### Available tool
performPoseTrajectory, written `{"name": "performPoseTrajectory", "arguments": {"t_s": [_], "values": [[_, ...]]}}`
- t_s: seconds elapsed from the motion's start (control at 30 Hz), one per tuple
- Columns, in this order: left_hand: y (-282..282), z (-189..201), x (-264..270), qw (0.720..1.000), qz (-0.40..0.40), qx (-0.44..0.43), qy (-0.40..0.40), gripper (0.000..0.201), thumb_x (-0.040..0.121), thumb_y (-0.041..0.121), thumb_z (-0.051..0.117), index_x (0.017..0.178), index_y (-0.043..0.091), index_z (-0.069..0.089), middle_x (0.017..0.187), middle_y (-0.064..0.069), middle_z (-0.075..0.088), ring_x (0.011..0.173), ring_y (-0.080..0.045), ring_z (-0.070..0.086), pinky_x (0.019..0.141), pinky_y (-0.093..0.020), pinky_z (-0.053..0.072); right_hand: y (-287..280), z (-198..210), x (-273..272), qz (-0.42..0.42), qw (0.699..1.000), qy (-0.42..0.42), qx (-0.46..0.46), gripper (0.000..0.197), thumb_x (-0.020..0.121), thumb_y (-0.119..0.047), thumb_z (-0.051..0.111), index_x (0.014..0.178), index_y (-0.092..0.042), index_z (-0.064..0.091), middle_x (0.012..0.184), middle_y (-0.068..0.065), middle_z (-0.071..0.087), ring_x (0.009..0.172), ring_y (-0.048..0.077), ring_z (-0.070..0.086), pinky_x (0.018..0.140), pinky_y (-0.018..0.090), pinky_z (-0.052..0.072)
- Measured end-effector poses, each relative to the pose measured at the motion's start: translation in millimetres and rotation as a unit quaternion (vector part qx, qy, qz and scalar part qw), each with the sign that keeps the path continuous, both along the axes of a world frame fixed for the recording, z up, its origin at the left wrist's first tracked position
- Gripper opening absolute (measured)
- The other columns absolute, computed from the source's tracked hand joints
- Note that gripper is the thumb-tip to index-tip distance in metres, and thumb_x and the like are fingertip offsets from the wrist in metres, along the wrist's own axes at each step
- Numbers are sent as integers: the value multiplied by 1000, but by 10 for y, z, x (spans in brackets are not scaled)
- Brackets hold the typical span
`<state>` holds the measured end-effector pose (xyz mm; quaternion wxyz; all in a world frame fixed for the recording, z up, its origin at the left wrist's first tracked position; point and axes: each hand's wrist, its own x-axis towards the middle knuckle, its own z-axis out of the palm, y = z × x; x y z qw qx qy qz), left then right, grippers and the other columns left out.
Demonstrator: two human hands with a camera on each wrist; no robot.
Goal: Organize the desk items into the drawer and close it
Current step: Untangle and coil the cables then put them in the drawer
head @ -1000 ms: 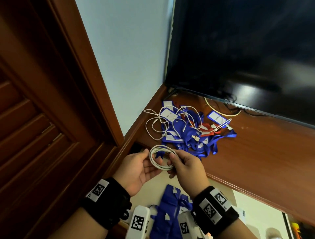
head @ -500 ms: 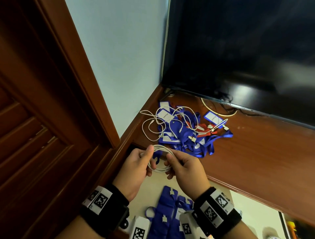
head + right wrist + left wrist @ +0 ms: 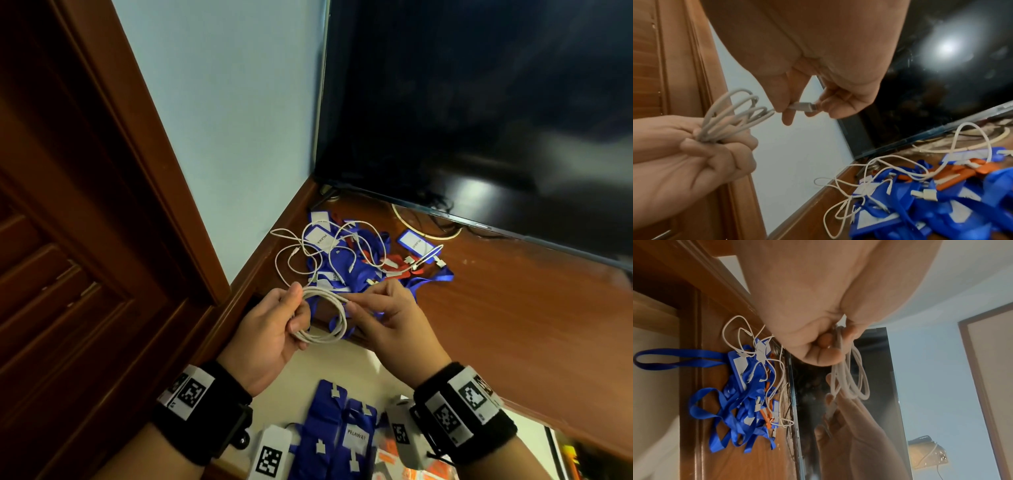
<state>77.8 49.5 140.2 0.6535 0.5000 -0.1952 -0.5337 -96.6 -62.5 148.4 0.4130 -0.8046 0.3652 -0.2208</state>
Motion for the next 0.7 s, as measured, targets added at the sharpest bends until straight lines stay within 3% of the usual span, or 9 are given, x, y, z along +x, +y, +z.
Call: {"name": "performPoseTrajectory", "arguments": {"t_s": [0.13, 0.17, 0.23, 0.3, 0.33, 0.43, 0.57, 0.7], "values": [[-63, 33, -35, 1000, -2, -21, 7, 32, 97, 40, 50, 86, 11, 44, 64, 0, 35, 57, -12, 37, 58, -29, 37, 5, 148, -27, 20, 999, -26, 40, 21, 95, -28, 71, 107, -42, 79, 84, -2, 64, 79, 6, 58, 74, 16, 44], [-78, 26, -38, 1000, -1, -24, 4, 32, 97, 41, 50, 87, 11, 44, 64, 0, 35, 58, -13, 37, 59, -29, 37, 5, 165, -32, 15, 997, -50, 65, 20, 95, -24, 71, 106, -38, 80, 82, 0, 69, 76, 7, 61, 73, 17, 48], [-97, 3, -26, 999, -7, -36, 2, 34, 99, 42, 52, 87, 11, 45, 66, -2, 35, 60, -15, 37, 60, -31, 37, -1, 183, -23, 1, 986, -92, 137, 17, 95, -20, 72, 104, -30, 82, 86, 5, 77, 80, 23, 72, 78, 34, 61], [-105, -18, -17, 999, -20, -46, 0, 37, 100, 44, 55, 85, 12, 47, 69, -4, 35, 62, -17, 37, 61, -33, 38, -8, 179, -20, -7, 976, -117, 186, 15, 96, -17, 71, 104, -23, 81, 92, 11, 78, 88, 38, 74, 84, 52, 62], [-105, -18, -15, 999, -24, -47, -3, 35, 98, 44, 55, 84, 13, 48, 70, -5, 35, 63, -18, 38, 62, -34, 38, -12, 178, -21, -11, 972, -123, 201, 13, 96, -15, 70, 104, -19, 80, 93, 11, 78, 90, 38, 74, 87, 54, 61], [-114, -3, -16, 998, -30, -52, -30, 29, 96, 44, 55, 84, 18, 54, 70, -5, 37, 64, -20, 38, 63, -36, 38, -12, 218, -23, -17, 954, -147, 262, 13, 98, -13, 66, 106, -12, 77, 98, 13, 79, 94, 34, 75, 91, 51, 60], [-147, 26, -16, 995, -17, -51, -83, 33, 96, 43, 53, 94, 11, 44, 69, -3, 39, 63, -21, 37, 62, -36, 37, 10, 248, -14, -19, 900, -217, 378, 23, 91, -12, 67, 109, -1, 73, 105, 24, 75, 94, 35, 73, 89, 44, 61], [-156, 46, -18, 992, -9, -52, -113, 32, 98, 41, 52, 95, 10, 43, 69, -1, 42, 65, -24, 36, 62, -40, 32, 39, 261, 16, -33, 880, -225, 416, 27, 82, -19, 72, 105, -5, 77, 103, 28, 72, 88, 33, 66, 86, 47, 53]]}}
